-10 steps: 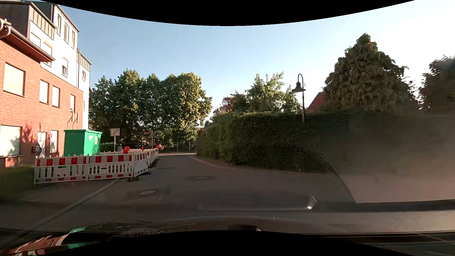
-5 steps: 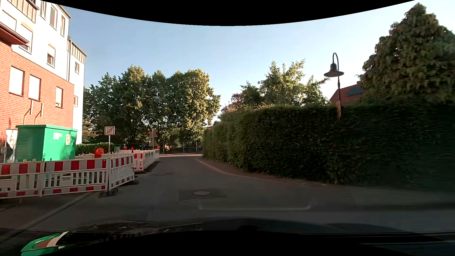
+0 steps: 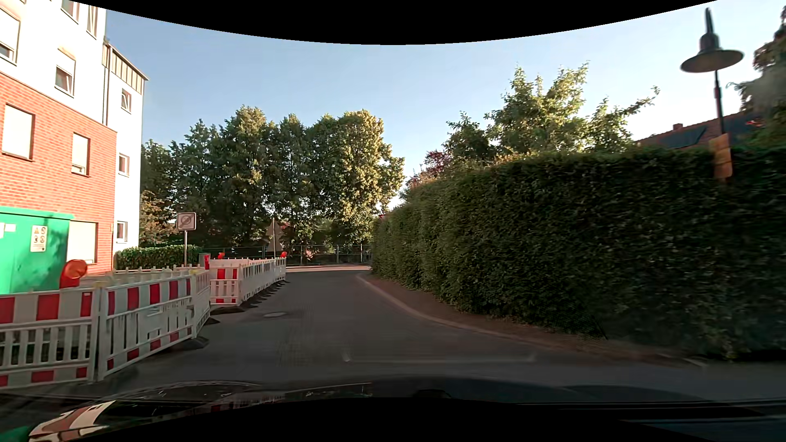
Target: Follow the waypoints while adhering to traffic rules and regulations
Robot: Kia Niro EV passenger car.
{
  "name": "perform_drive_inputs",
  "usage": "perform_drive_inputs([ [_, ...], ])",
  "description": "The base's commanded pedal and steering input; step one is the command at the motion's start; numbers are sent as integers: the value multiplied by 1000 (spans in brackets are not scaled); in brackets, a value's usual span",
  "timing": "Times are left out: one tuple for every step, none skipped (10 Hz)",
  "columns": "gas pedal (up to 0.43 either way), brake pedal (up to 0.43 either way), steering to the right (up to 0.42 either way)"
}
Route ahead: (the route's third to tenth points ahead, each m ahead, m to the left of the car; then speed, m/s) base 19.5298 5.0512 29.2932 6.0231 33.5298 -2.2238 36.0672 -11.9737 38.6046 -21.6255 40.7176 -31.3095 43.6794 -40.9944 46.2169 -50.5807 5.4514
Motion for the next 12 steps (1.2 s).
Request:
perform_drive_inputs([
  [150, 0, -156],
  [150, 0, -156],
  [150, 0, -150],
  [150, 0, -135],
  [150, 0, -119],
  [150, 0, -101],
  [150, 0, -87],
  [138, 0, -81],
  [138, 0, -77],
  [138, 0, -75],
  [130, 0, -72],
  [110, 0, -67],
])
